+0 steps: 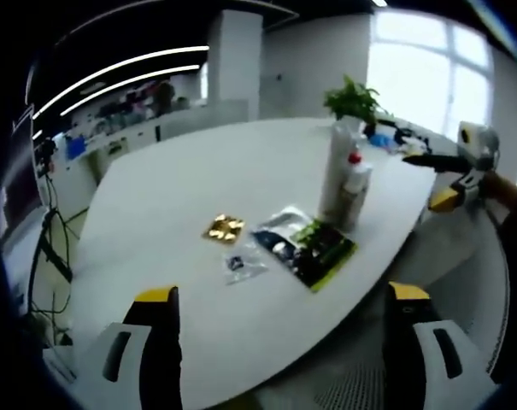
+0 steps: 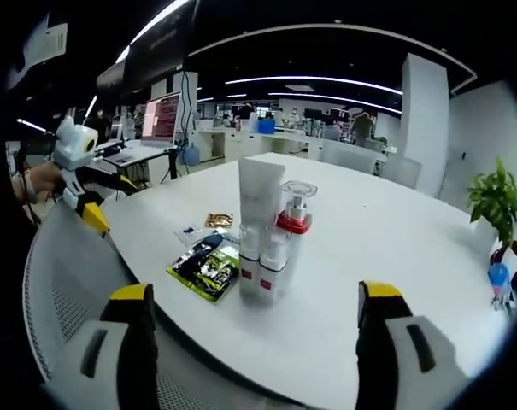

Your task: Arrange the skincare products in the storage area until every visible bottle or jar stands upright without overlapping.

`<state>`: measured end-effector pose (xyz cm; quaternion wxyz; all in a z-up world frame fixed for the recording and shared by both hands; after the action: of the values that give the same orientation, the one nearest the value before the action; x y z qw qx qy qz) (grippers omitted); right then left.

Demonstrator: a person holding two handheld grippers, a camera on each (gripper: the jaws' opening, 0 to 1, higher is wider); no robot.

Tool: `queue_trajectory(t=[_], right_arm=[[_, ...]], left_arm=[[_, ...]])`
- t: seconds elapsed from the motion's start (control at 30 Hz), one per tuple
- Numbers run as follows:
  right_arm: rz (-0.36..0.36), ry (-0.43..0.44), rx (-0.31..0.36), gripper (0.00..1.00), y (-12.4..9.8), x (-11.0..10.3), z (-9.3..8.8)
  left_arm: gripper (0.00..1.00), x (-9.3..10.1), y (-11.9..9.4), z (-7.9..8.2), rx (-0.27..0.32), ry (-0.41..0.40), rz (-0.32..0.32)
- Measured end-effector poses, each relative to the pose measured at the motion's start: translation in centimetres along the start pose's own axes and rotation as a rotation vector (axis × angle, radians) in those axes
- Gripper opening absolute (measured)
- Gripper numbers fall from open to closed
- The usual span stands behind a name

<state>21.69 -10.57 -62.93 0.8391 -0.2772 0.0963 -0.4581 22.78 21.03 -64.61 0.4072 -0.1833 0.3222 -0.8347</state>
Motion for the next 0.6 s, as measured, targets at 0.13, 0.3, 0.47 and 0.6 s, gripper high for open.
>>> queue_trajectory(t=[0.13,0.3,0.47,0.6], right_arm=[[0.0,-0.014,0.0,0.99,0.0,-0.1,0.0],[0.012,0.007,-0.001,0.99,0.1,0.0,0.0],[0.014,0.007,0.004,0.99,0.0,0.0,0.0],[0.012,0.009,0.014,0.99,0.0,0.0,0.1]], left_arm=[[0.97,-0.3,0.1,0.1,-0.013,0.03,0.007],[0.97,-0.9,0.4,0.2,-0.034,0.067,0.003],[0.97,-1.3,0.8,0.4,-0.057,0.123,-0.004],[0.93,-1.4,1.5,0.6,-0.076,0.177,-0.022]])
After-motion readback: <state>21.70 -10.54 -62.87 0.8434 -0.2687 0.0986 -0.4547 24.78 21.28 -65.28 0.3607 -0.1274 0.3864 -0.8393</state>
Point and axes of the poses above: the point that each gripper's makers call its tool centre point, and the gripper's own axes: y roughly forward along the fingers, x roughly to its right, z roughly out of its top, the point moved 6 cm from there along -y, roughly backward along the fingers, and after that the axes turned 8 degrees about -x, right-handed, at the moved point
